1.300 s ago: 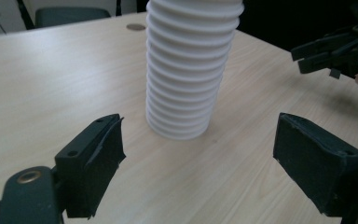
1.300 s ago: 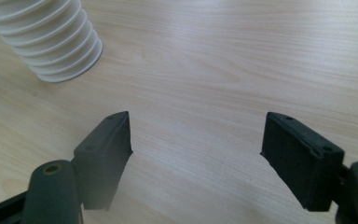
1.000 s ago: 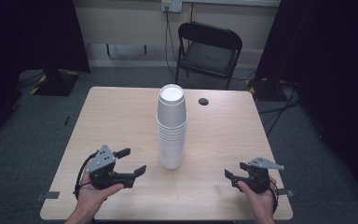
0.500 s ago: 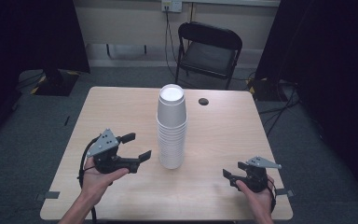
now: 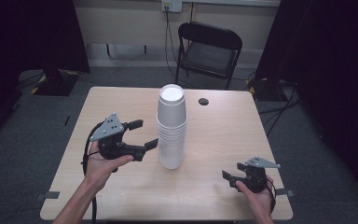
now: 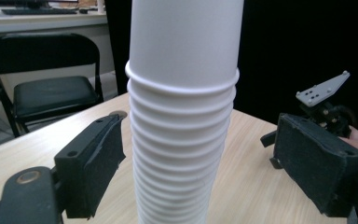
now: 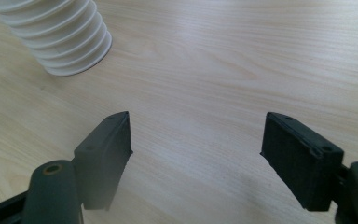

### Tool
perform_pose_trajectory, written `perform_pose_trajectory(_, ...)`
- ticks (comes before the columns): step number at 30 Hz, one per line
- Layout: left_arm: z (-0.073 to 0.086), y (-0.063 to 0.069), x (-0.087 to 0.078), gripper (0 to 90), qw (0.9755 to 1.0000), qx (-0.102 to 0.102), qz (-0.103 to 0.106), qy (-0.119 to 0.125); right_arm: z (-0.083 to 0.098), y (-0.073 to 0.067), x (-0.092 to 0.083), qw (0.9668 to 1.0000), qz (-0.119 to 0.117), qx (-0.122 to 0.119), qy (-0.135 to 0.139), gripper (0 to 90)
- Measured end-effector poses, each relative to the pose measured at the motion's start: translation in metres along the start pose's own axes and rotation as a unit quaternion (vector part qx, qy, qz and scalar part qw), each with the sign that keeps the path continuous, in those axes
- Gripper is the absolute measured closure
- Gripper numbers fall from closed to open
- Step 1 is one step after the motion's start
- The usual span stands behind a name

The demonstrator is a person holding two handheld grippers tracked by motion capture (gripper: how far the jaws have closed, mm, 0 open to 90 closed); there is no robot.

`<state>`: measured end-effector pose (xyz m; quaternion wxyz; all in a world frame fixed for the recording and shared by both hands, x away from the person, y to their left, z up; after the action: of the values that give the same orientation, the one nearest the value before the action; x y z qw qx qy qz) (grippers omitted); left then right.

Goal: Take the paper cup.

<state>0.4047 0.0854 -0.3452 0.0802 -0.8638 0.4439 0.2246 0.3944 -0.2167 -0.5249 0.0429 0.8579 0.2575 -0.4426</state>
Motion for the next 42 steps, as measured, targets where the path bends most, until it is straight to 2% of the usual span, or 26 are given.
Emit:
perform_pose_trajectory(2,-0.005,0.000,0.001,15.5,1.0000,0.002,0.000,0.000,0.000,-0.001,0.000,1.0000,-0.001,-0.002,0.000,23.9)
perform_pose_trajectory(5,-0.016,-0.004,0.002,15.5,0.9999,0.002,-0.014,0.006,-0.001,-0.002,0.000,1.0000,-0.003,-0.003,0.000,23.9)
perform_pose_trajectory(11,-0.041,-0.002,0.004,15.6,0.9998,0.009,-0.009,0.015,-0.001,-0.001,-0.001,1.0000,0.001,0.001,0.003,22.7)
perform_pose_trajectory(14,-0.051,-0.003,0.008,15.4,0.9997,0.003,-0.017,0.019,-0.001,0.000,-0.001,1.0000,0.002,0.003,0.005,21.9)
perform_pose_trajectory(17,-0.058,-0.002,0.014,15.4,0.9998,0.002,-0.007,0.016,-0.001,0.000,-0.002,1.0000,0.002,0.001,0.004,21.6)
perform_pose_trajectory(19,-0.063,-0.001,0.018,15.4,0.9998,0.002,-0.007,0.019,-0.001,0.000,-0.002,1.0000,0.000,0.000,0.005,21.6)
perform_pose_trajectory(22,-0.068,0.004,0.021,15.5,0.9999,0.001,-0.003,0.013,-0.001,0.000,-0.002,1.0000,0.000,0.002,0.006,21.5)
perform_pose_trajectory(24,-0.073,0.005,0.022,15.0,0.9997,0.009,-0.016,0.015,0.000,0.000,-0.002,1.0000,-0.002,0.004,0.004,20.7)
perform_pose_trajectory(26,-0.076,0.003,0.022,15.1,0.9997,0.013,-0.018,0.014,0.001,0.000,-0.001,0.9999,-0.011,0.009,0.002,19.6)
perform_pose_trajectory(34,-0.089,-0.004,0.036,15.3,0.9998,0.011,-0.016,0.007,0.001,-0.001,0.000,0.9999,-0.010,0.008,0.000,18.8)
perform_pose_trajectory(39,-0.088,-0.006,0.049,15.9,0.9993,0.019,-0.029,-0.011,0.002,-0.002,0.004,0.9998,-0.017,0.007,-0.008,18.9)
perform_pose_trajectory(42,-0.086,-0.007,0.056,15.3,0.9995,0.013,-0.025,-0.017,0.002,-0.003,0.004,0.9998,-0.018,0.001,-0.009,18.5)
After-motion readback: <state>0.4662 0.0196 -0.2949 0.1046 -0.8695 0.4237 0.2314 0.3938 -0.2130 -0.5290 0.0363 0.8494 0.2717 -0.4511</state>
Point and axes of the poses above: each handheld gripper's, and its own axes: x roughly forward along the jaws, z roughly out of its underside, y roughly to its right, the point moved 10 cm from there along x, roughly forward along the jaws, and after that the axes turned 15 degrees about -y, right-handed, at the moved point
